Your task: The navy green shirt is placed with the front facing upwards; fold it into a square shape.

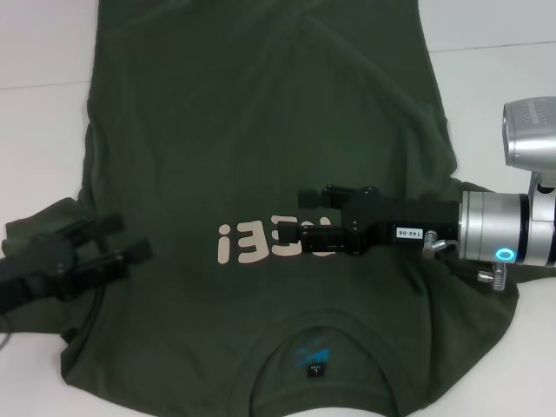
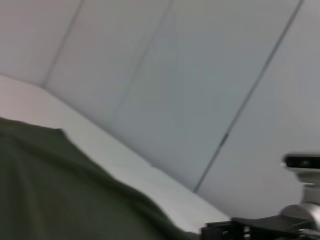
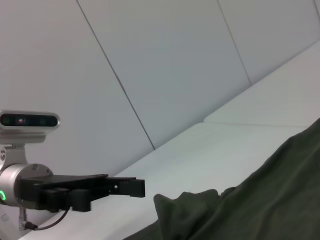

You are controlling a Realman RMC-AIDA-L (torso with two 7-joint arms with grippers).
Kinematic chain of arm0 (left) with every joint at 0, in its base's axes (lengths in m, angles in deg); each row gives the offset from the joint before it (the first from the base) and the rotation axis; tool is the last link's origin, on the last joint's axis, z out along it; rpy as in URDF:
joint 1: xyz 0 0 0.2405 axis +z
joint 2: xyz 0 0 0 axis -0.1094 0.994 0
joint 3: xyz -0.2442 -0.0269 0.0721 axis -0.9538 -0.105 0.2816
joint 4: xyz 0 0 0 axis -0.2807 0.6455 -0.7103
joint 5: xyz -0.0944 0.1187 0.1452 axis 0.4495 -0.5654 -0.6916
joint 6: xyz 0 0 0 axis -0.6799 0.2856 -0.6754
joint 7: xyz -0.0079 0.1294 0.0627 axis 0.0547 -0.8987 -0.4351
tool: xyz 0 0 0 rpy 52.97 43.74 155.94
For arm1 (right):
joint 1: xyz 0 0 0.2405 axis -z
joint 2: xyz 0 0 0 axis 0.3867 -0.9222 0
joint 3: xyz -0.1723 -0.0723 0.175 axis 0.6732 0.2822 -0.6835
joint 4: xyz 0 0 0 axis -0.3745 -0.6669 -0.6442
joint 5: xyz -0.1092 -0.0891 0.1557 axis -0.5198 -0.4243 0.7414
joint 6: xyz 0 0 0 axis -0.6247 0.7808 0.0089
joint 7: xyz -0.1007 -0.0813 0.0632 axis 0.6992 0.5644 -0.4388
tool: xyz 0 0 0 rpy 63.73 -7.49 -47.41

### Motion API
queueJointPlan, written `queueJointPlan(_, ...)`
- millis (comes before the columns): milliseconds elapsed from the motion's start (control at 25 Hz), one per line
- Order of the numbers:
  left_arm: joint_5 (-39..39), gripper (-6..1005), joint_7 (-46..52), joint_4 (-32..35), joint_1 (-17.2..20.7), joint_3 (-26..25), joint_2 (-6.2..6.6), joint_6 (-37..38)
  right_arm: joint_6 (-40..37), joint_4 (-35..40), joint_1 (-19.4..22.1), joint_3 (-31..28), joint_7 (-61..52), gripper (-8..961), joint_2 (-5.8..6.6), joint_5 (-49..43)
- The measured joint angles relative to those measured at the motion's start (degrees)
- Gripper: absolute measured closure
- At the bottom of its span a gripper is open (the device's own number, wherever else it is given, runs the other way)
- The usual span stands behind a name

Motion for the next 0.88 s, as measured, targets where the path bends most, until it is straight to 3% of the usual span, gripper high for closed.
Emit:
queueJointPlan(80,0.0,78,1.4,0.0,0.1,0.0,1.08,-0.9,0.0,0.0,0.0,-0.2,0.1,58,-0.19,0.0)
queueJointPlan(120,-0.5,78,3.4,-0.1,0.1,0.1,2.54,-1.8,0.1,0.0,0.0,-0.3,0.1,58,-0.25,0.1)
queueJointPlan(160,-0.9,78,4.5,-0.2,0.1,0.0,3.19,-2.2,0.1,0.0,0.0,-0.4,0.1,58,-0.27,0.1)
queueJointPlan(200,-0.9,78,4.5,-0.2,0.1,0.0,3.19,-2.2,0.2,-0.1,0.0,-0.5,0.1,58,-0.28,0.1)
queueJointPlan(440,-4.3,79,12.0,-1.8,0.2,-0.2,6.26,-5.2,0.3,-0.2,0.0,-1.9,0.0,58,-0.28,0.1)
queueJointPlan(560,-6.1,79,15.2,-2.8,0.2,-0.3,7.01,-7.7,0.4,-0.2,0.1,-2.7,-0.1,58,-0.26,0.1)
queueJointPlan(880,-9.3,79,19.1,-5.2,-0.1,-0.3,7.49,-12.7,1.0,0.3,1.1,-3.9,-2.6,58,0.39,0.1)
